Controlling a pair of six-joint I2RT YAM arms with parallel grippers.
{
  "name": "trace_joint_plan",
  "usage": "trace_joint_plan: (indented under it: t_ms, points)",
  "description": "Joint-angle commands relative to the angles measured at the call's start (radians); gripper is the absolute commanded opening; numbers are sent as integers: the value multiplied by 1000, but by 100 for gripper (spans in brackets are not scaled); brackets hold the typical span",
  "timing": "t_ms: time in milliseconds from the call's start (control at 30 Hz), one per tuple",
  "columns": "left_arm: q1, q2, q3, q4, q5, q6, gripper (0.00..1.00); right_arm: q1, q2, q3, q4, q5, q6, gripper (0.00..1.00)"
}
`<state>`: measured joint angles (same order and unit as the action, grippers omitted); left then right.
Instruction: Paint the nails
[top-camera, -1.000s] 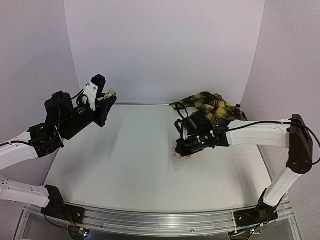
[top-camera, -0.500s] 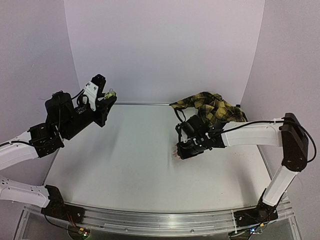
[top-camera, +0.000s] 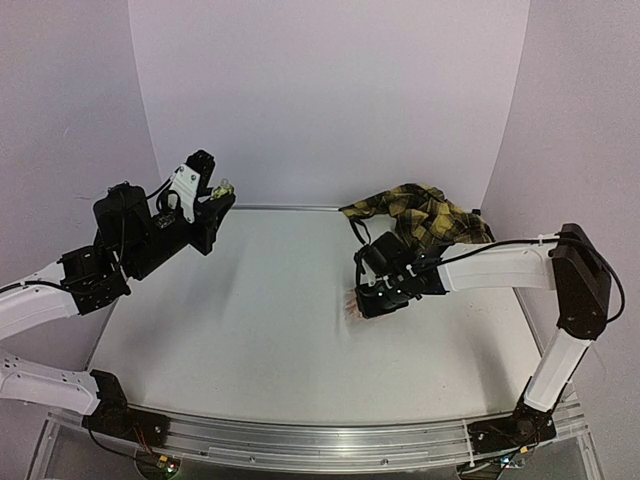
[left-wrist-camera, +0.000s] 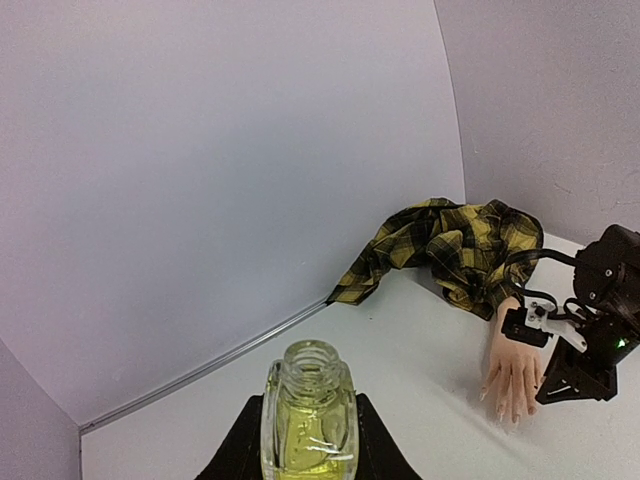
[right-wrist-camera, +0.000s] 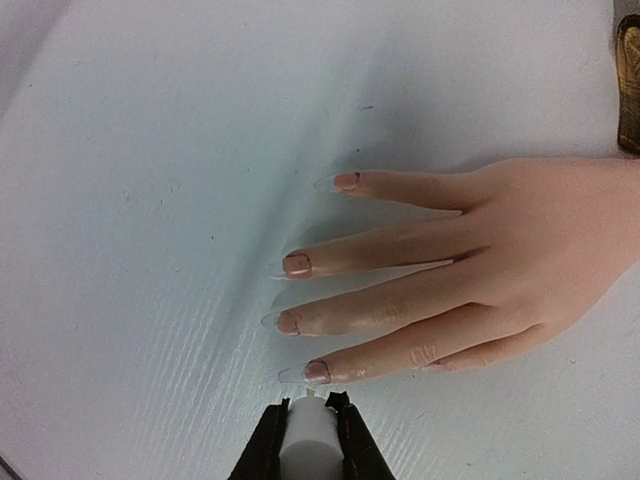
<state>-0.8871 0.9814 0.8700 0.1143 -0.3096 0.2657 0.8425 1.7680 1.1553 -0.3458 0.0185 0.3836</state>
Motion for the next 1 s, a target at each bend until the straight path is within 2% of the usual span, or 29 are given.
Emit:
trace_joint_plan:
  t_ms: [0, 967]
  points:
    - [1, 1, 14, 46, -3, 14, 0, -1, 20, 43, 2, 15, 2, 0]
    - [1, 10, 19, 36, 6, 15, 0, -2, 42, 45, 2, 38, 2, 0]
